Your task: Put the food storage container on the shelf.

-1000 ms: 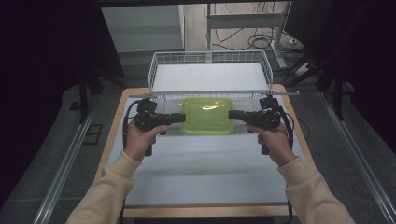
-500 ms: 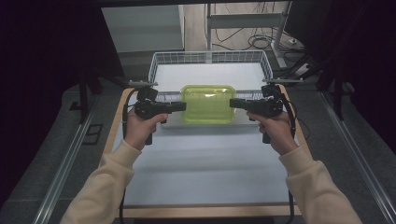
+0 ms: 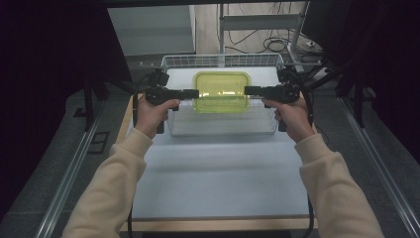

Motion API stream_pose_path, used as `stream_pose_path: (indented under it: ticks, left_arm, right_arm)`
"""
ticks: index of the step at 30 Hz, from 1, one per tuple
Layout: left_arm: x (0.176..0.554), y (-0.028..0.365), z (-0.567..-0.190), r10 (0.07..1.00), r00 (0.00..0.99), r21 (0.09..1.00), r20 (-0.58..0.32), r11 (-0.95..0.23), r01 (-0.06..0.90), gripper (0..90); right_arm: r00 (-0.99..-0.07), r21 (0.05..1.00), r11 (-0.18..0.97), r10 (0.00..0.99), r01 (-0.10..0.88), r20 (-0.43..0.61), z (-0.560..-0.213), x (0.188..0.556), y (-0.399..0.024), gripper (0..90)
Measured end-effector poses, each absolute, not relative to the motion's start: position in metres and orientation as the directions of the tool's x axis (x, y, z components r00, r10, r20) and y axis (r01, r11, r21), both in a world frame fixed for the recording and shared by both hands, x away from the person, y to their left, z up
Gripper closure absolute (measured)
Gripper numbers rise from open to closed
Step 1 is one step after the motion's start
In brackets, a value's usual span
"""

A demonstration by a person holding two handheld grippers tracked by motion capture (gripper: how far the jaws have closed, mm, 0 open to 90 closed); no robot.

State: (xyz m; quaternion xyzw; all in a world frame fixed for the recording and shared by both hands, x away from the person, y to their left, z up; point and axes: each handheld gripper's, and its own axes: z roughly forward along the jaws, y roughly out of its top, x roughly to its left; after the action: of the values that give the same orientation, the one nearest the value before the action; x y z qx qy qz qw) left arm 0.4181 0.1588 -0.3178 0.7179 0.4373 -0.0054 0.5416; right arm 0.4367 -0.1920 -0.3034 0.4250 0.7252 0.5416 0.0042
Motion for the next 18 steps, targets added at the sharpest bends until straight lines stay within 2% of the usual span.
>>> stream_pose_path:
  ticks: [12, 18]
  left_arm:
    - [0.455, 0.164, -0.314, 0.641, 0.587, 0.757, -0.494, -0.016, 0.654, 80.5]
    - [0.469, 0.159, -0.315, 0.644, 0.567, 0.743, -0.514, 0.004, 0.669, 80.6]
  right_arm:
    - [-0.607, 0.777, 0.048, 0.656, 0.628, 0.45, -0.292, 0.471, -0.18, 79.5]
    - [-0.575, 0.763, 0.01, 0.664, 0.647, 0.478, -0.294, 0.488, -0.184, 79.3]
